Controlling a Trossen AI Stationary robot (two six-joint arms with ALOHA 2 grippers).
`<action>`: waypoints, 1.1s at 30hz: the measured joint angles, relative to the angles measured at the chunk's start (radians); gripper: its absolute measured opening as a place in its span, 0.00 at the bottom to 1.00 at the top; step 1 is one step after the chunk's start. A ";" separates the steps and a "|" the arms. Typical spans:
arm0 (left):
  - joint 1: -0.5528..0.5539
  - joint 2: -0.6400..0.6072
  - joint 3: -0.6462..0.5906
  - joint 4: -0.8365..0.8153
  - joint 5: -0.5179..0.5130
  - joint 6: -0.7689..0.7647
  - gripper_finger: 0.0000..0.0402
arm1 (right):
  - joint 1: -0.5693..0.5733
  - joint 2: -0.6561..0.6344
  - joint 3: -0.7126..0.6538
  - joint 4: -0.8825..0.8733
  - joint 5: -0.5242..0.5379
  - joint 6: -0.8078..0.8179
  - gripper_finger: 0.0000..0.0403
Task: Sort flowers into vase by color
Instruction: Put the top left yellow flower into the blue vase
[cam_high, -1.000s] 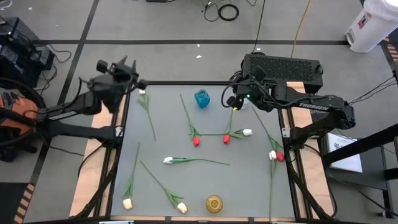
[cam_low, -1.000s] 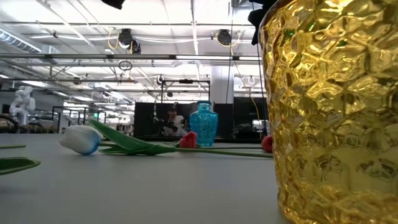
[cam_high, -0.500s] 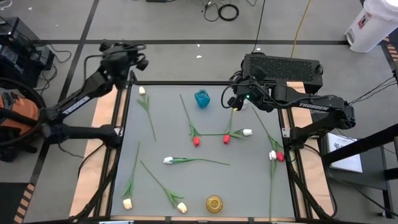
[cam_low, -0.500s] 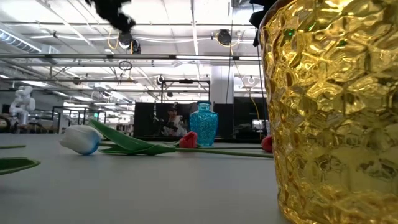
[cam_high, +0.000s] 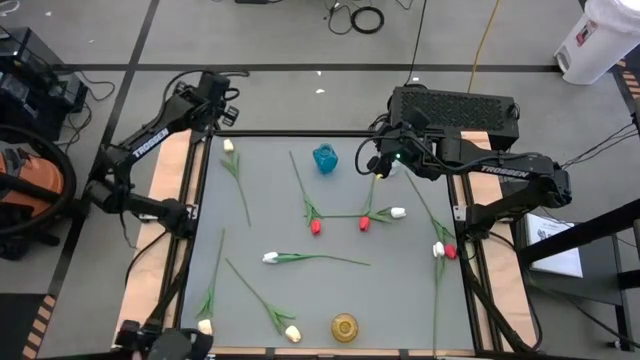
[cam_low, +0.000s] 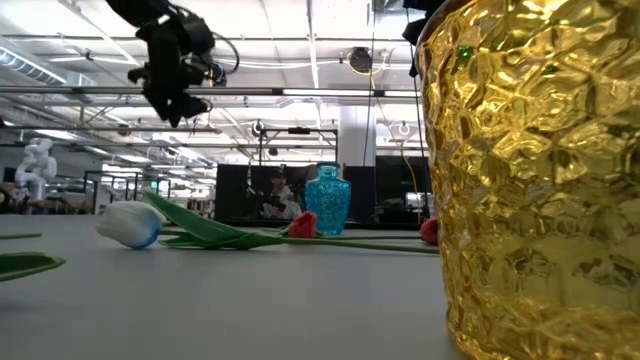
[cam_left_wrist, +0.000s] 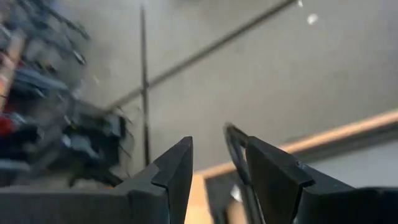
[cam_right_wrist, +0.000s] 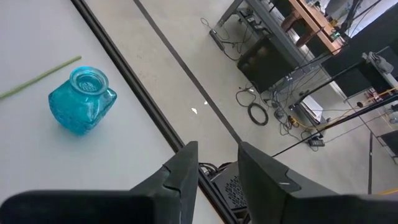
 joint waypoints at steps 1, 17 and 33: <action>0.002 0.010 0.000 -0.025 0.015 -0.034 0.39 | 0.000 0.000 0.000 -0.001 0.000 0.000 0.26; -0.001 0.136 -0.002 -0.275 0.274 -0.379 0.39 | 0.000 0.000 0.000 -0.012 -0.005 0.000 0.26; 0.000 0.325 -0.039 -0.285 0.377 -0.415 0.39 | 0.000 0.000 0.000 -0.028 -0.079 0.000 0.26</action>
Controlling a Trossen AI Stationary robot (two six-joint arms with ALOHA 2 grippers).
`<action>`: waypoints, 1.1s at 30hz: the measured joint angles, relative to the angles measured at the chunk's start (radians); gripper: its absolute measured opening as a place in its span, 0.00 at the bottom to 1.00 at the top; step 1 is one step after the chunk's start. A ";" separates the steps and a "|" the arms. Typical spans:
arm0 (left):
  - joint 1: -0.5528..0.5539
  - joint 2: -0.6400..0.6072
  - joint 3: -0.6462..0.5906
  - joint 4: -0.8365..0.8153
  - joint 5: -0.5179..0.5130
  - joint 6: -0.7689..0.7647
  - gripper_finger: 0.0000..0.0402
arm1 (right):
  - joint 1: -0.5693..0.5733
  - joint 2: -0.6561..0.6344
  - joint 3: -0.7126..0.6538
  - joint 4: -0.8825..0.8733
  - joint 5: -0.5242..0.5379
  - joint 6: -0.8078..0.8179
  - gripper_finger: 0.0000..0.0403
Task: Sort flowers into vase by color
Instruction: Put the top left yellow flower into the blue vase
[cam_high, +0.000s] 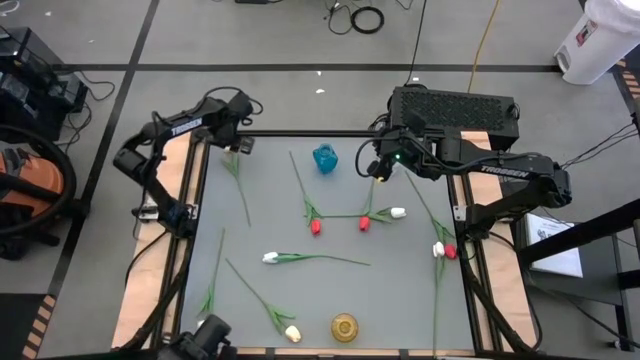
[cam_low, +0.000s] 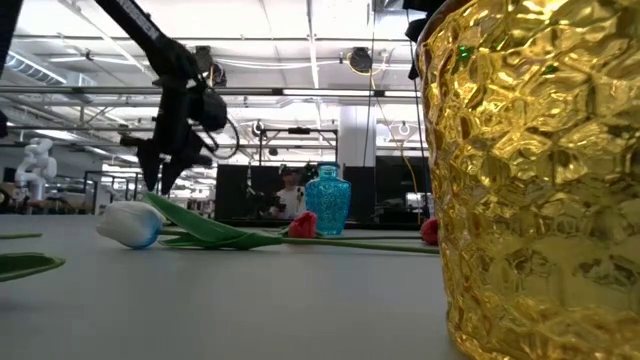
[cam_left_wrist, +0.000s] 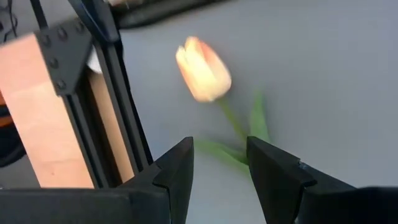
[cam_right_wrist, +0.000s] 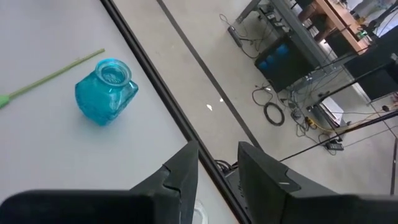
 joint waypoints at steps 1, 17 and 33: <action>0.000 0.010 -0.008 0.000 0.000 0.000 0.39 | 0.000 0.000 0.000 -0.009 0.000 0.000 0.26; 0.000 0.035 -0.126 0.159 0.130 -0.026 0.39 | 0.000 0.000 0.000 -0.033 0.001 0.034 0.26; 0.001 0.035 -0.127 0.180 0.100 -0.052 0.39 | 0.000 0.000 0.000 -0.034 0.001 0.038 0.26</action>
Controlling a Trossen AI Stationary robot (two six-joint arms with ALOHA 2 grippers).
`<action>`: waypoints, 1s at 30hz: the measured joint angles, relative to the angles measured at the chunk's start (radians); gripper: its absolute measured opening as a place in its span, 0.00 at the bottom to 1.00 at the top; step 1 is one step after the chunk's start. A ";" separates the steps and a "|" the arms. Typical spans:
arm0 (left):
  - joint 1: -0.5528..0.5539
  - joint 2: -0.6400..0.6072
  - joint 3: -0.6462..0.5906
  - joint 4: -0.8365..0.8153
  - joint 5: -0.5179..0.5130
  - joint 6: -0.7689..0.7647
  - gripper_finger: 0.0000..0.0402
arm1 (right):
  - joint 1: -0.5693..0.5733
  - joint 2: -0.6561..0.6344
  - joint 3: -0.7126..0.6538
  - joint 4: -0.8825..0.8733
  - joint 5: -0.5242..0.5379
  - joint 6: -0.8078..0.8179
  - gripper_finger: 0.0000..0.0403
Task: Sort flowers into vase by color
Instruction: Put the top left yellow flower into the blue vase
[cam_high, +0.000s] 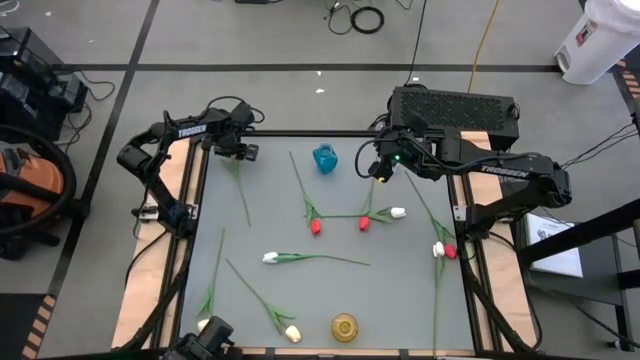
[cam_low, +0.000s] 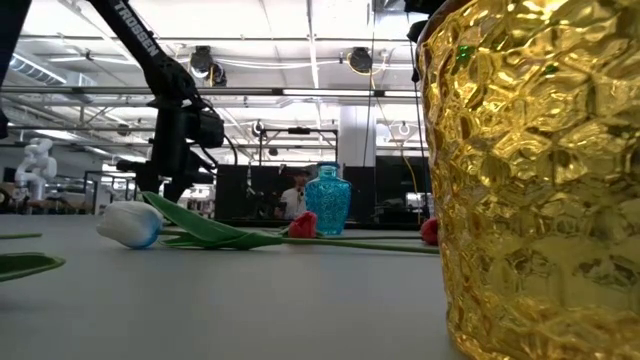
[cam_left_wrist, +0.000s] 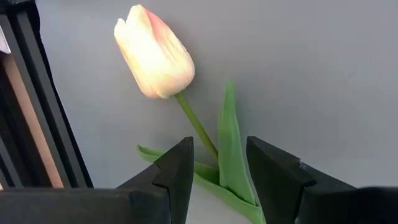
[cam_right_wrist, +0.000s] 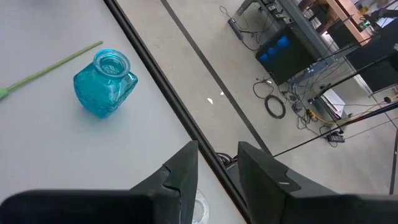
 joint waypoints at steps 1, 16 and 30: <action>0.000 0.000 0.000 0.001 -0.001 0.000 0.39 | 0.000 0.000 0.000 0.000 0.000 0.000 0.26; 0.037 0.000 0.000 0.044 -0.057 -0.049 0.39 | 0.000 0.000 0.000 -0.001 0.000 0.000 0.26; 0.015 0.000 -0.064 0.091 -0.031 -0.052 0.39 | 0.000 0.000 0.000 -0.001 0.000 0.015 0.26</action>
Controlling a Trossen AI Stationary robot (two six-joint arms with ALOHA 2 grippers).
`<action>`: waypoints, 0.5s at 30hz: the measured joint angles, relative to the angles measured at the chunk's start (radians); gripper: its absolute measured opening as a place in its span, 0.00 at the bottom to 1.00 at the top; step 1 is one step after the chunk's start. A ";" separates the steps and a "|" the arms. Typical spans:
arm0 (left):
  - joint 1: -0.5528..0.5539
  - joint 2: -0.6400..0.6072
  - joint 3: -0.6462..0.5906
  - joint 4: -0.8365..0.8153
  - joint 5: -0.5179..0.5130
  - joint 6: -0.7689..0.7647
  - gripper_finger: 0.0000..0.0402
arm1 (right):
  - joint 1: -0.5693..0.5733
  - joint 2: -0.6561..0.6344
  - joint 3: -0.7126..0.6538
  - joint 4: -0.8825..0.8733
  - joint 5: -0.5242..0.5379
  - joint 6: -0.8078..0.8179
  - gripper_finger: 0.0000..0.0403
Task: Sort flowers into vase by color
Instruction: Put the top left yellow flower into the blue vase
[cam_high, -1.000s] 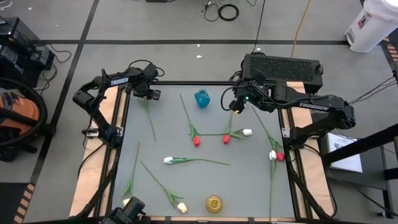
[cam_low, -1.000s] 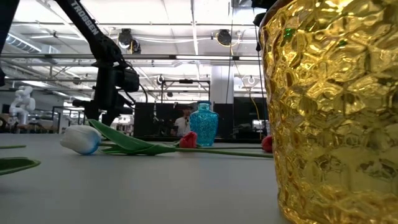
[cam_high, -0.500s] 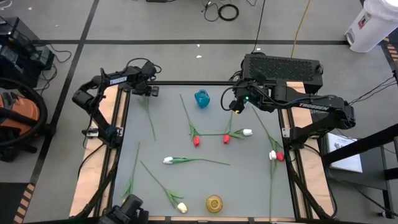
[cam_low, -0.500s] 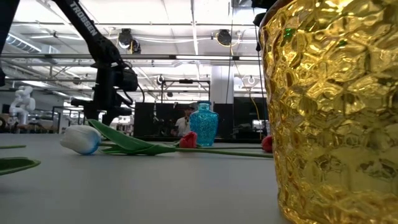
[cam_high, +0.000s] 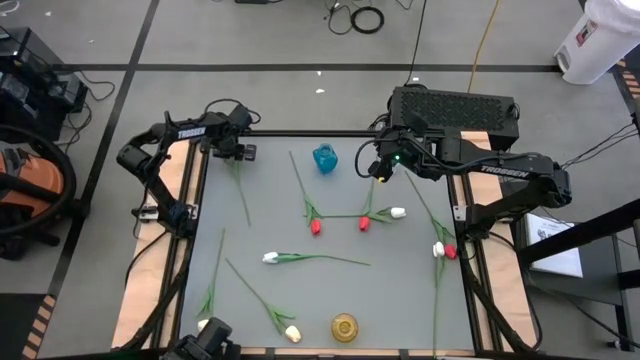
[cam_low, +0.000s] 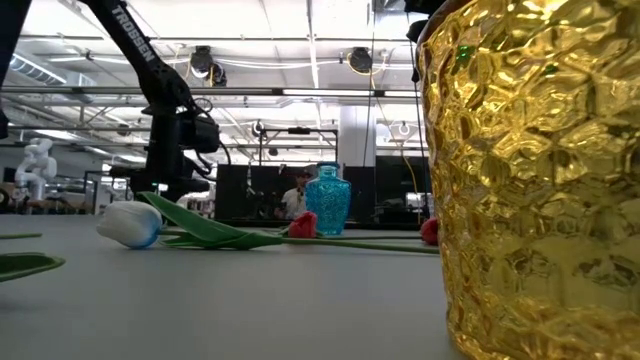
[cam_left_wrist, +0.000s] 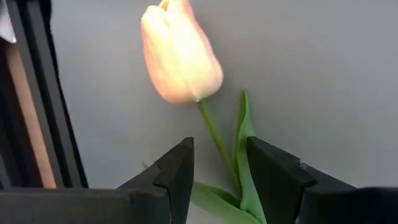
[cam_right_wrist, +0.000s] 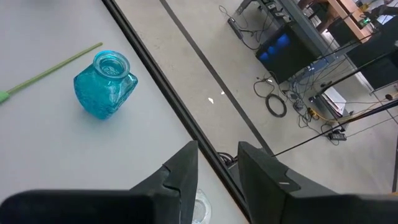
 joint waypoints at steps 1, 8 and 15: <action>-0.001 0.000 0.000 0.003 0.000 0.000 0.39 | 0.000 0.000 0.000 0.000 0.000 0.000 0.26; -0.001 0.000 0.000 0.007 0.044 -0.001 0.39 | 0.000 0.000 0.000 0.000 0.000 0.000 0.26; -0.001 0.000 0.000 0.010 0.047 -0.007 0.39 | 0.000 0.000 0.000 0.000 0.000 0.000 0.26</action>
